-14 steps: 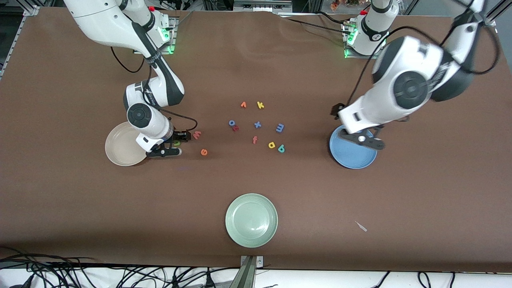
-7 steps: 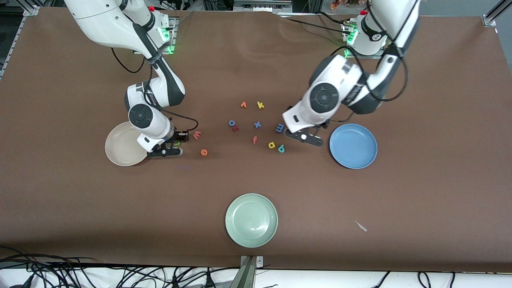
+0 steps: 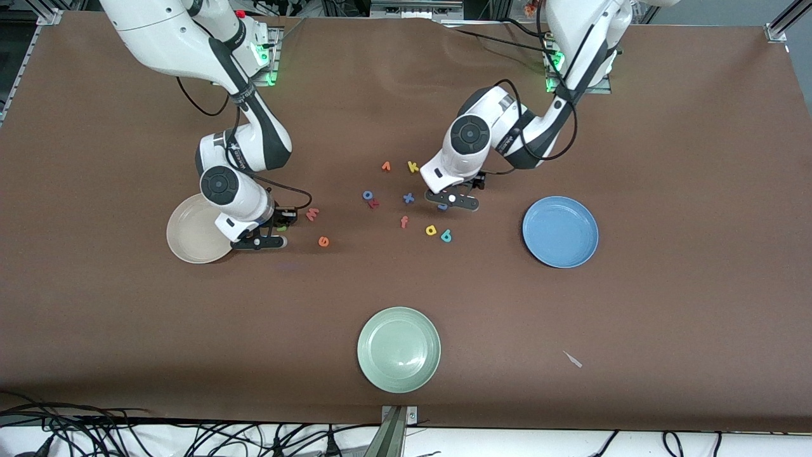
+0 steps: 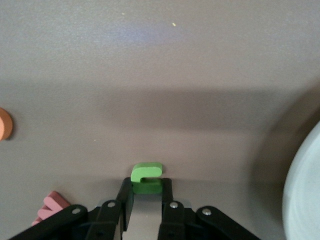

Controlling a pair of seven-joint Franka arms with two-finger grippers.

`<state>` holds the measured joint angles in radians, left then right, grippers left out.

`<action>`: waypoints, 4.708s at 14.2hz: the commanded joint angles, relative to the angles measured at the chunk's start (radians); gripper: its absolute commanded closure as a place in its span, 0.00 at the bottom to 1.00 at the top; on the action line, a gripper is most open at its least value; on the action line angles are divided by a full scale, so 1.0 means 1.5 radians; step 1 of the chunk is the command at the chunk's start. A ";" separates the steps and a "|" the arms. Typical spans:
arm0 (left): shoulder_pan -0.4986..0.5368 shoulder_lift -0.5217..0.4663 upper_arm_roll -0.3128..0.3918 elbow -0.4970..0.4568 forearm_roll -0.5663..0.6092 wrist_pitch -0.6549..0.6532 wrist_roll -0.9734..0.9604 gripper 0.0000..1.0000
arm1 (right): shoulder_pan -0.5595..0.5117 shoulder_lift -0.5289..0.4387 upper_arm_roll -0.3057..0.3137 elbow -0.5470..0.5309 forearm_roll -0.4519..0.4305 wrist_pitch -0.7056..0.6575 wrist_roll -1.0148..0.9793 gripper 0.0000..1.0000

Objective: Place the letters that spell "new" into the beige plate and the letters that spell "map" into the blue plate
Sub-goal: 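Drop the green letter on the cream plate while the left gripper places blue E, then grasp the orange letter with the right gripper while the left gripper reaches teal b, then drop the orange letter on the cream plate while the left gripper grasps teal b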

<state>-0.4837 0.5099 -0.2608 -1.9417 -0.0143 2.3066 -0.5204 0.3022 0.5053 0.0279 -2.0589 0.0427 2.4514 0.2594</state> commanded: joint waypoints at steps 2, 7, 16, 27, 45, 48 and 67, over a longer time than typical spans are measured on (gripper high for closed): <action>-0.011 0.033 0.008 0.005 -0.007 0.059 -0.017 0.00 | -0.005 0.015 0.006 0.021 0.019 -0.003 -0.005 0.80; -0.012 0.062 0.009 0.024 0.000 0.109 -0.007 0.01 | -0.019 0.004 -0.012 0.146 0.040 -0.217 0.023 0.80; -0.009 0.093 0.010 0.036 0.110 0.120 0.032 0.55 | -0.068 0.011 -0.101 0.174 0.028 -0.302 -0.106 0.80; 0.106 -0.033 0.013 0.039 0.110 -0.051 0.197 1.00 | -0.034 0.018 -0.032 0.231 0.042 -0.296 0.023 0.00; 0.249 -0.029 -0.041 0.074 0.074 -0.096 0.194 0.00 | 0.098 0.121 -0.006 0.212 0.081 -0.050 0.243 0.02; 0.178 0.003 -0.040 0.121 0.073 -0.096 -0.036 0.00 | 0.099 0.124 -0.006 0.207 0.081 -0.040 0.243 0.20; 0.121 0.191 -0.038 0.221 0.018 0.044 -0.674 0.00 | 0.056 0.041 -0.068 0.242 0.078 -0.277 0.057 0.87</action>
<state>-0.2834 0.7593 -0.3205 -1.6433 0.0263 2.3230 -1.4526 0.4042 0.6210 -0.0398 -1.6741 0.1492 2.1160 0.4515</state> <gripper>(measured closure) 0.000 0.718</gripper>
